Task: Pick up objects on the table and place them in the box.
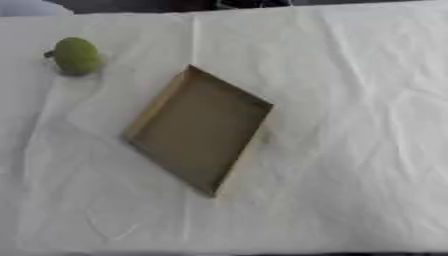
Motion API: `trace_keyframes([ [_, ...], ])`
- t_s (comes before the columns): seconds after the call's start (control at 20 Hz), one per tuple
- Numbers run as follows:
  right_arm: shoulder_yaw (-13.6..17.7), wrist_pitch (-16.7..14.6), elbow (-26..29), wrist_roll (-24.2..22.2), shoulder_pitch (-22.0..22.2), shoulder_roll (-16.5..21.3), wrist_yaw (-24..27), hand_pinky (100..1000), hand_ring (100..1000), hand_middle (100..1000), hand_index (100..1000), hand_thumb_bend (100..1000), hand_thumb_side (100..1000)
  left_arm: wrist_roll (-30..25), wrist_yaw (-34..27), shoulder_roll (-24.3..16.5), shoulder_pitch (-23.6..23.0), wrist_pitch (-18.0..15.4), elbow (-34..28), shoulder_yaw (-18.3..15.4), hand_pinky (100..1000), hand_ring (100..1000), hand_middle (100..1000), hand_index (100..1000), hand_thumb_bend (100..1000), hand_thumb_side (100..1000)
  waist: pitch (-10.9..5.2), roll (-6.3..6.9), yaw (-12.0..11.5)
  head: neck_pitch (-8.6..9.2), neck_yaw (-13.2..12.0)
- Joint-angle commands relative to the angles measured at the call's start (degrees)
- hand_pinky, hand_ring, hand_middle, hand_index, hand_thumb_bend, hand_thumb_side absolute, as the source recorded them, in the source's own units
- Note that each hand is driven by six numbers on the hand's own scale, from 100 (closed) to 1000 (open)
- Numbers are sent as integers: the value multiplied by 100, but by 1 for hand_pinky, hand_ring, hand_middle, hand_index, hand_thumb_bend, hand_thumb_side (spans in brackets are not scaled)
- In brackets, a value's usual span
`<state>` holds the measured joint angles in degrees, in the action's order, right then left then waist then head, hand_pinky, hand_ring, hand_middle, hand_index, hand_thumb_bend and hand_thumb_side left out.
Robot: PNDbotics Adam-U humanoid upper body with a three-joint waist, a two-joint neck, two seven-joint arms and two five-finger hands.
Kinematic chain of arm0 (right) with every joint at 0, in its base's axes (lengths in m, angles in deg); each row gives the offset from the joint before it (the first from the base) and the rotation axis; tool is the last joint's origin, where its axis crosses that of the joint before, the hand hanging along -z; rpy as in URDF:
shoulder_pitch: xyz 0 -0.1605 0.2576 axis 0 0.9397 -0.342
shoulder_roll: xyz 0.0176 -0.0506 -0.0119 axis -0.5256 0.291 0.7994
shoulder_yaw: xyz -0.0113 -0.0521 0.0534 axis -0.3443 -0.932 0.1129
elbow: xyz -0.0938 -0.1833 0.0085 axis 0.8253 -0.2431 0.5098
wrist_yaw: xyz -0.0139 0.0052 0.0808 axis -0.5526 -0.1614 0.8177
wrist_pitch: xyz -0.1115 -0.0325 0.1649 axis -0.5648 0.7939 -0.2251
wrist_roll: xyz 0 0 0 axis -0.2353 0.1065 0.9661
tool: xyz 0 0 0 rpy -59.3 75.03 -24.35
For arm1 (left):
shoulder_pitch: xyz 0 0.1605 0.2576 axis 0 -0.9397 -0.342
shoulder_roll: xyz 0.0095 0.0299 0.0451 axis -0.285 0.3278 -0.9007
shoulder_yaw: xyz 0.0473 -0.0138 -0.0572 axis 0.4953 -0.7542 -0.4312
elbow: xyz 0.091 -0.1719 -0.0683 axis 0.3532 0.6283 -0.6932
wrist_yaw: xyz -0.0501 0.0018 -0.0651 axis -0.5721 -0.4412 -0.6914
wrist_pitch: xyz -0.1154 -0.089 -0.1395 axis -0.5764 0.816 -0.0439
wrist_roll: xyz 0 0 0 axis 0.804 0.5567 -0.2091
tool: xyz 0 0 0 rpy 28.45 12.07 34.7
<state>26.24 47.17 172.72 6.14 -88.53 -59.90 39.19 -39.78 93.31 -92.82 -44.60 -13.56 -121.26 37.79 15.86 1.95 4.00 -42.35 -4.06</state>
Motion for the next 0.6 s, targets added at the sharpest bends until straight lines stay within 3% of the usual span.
trace_keyframes([
  [0.05,-8,-12,58,-30,-76,90,44,762,676,696,782,100,293,-211,78,-28,266,62,-86,92,832,904,845,939,317,159,-127,2,1,-46,-48],
  [0.2,-16,-13,54,-42,-71,86,52,762,676,696,782,100,290,-450,140,175,533,161,-156,169,840,921,865,944,313,193,-140,1,-8,-58,-69],
  [0.3,-19,-14,50,-48,-65,90,55,762,676,696,782,100,294,-591,220,326,707,314,-187,187,850,939,903,945,342,132,-149,3,-27,-60,-80],
  [0.6,-35,6,71,-76,-50,71,68,762,676,695,782,100,295,-1015,674,1042,1303,924,-419,253,858,941,886,947,347,120,-171,16,-112,-48,-105],
])
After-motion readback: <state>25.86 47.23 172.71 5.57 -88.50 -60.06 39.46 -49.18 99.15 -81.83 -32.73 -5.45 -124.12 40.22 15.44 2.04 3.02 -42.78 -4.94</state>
